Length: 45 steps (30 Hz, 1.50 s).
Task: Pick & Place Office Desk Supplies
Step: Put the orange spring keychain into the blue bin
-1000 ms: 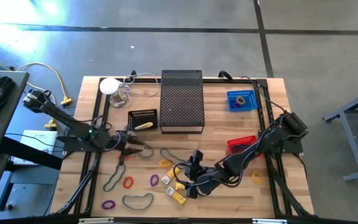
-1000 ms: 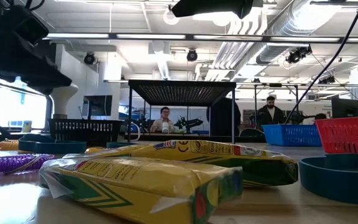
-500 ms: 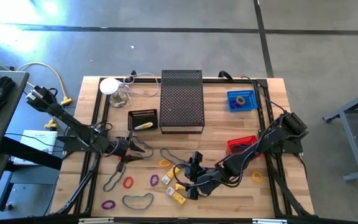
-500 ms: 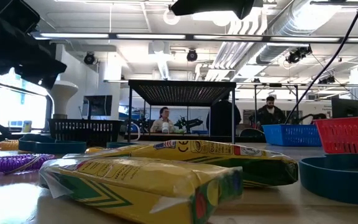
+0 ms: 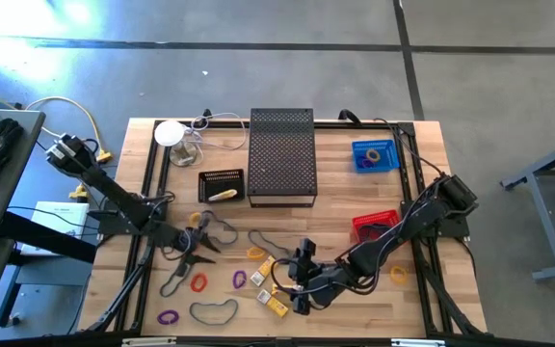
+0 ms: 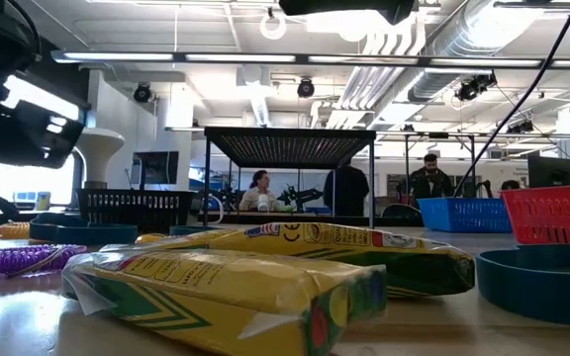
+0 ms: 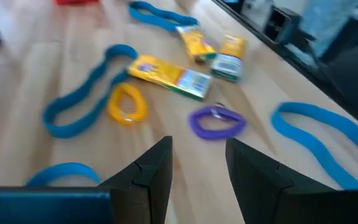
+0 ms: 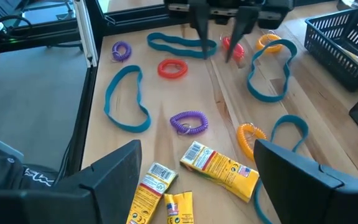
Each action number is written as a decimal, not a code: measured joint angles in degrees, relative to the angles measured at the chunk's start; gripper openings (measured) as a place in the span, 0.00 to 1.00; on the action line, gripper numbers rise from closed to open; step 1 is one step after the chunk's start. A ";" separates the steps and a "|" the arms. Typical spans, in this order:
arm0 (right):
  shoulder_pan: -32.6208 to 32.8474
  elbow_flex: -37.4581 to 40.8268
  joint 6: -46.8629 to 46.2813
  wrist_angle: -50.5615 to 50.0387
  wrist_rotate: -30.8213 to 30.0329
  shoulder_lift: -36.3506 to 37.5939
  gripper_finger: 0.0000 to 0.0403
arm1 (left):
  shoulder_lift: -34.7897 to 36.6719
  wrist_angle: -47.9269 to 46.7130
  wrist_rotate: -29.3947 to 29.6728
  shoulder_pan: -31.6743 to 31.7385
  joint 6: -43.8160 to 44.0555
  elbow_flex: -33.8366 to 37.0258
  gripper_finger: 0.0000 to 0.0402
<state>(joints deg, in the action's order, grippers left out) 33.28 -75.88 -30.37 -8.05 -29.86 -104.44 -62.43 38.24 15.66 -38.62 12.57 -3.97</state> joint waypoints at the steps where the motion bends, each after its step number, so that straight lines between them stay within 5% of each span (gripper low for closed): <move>1: 0.00 0.00 0.00 0.01 -0.01 0.00 0.74 | -0.05 -0.13 -0.56 -0.60 0.96 0.00 0.36; 7: 0.00 0.00 0.17 -0.19 -0.03 0.00 0.74 | -0.03 -2.00 -2.03 -3.33 7.33 0.00 0.36; 15: -0.04 0.00 0.20 -0.80 -0.03 0.00 0.74 | -0.03 -14.08 3.47 -3.09 8.52 -3.42 0.36; 21: -0.04 0.00 0.22 -0.82 -0.03 0.00 0.74 | -0.03 -42.66 5.41 -3.07 13.44 -16.47 0.36; 29: -0.02 0.00 0.20 -0.81 -0.01 0.00 0.74 | -0.03 -76.04 5.44 -3.07 43.46 -24.80 0.36; 45: -0.32 0.00 0.20 -0.80 -0.01 0.00 0.74 | -0.97 -77.92 2.63 1.28 49.91 -24.85 0.36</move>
<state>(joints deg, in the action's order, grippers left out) 32.95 -75.88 -30.17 -8.84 -29.87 -104.44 -63.39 -39.68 18.28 -37.34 62.48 -28.82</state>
